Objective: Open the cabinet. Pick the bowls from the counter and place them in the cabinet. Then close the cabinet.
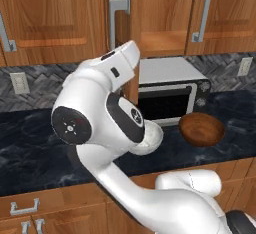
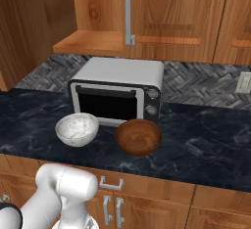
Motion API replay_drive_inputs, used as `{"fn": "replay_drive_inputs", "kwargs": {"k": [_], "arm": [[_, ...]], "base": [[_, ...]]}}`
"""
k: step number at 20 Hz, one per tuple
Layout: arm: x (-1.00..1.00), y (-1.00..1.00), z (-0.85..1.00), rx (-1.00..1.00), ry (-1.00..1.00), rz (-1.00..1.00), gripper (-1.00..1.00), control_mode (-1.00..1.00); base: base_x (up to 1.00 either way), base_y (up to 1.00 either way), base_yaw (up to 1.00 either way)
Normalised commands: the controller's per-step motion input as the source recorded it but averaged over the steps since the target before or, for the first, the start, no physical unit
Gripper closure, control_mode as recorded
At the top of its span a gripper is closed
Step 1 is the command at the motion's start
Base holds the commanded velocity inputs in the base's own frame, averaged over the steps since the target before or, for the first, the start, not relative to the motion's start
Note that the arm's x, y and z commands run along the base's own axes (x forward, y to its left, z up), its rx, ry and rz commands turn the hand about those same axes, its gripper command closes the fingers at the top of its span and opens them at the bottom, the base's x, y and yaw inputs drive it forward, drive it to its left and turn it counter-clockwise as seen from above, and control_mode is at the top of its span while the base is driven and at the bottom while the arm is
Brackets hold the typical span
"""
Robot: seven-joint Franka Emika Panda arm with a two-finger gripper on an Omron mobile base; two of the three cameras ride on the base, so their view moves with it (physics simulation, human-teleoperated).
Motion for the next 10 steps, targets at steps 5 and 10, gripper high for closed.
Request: {"fn": "replay_drive_inputs", "kwargs": {"k": [5,10], "arm": [[-1.0,0.04,0.26,0.0,-0.05,0.0,-1.0,-1.0],[-0.63,-0.76,0.28,0.0,-0.01,0.0,-1.0,-1.0]], "base": [[0.0,0.0,0.0],[0.0,0.0,0.0]]}}
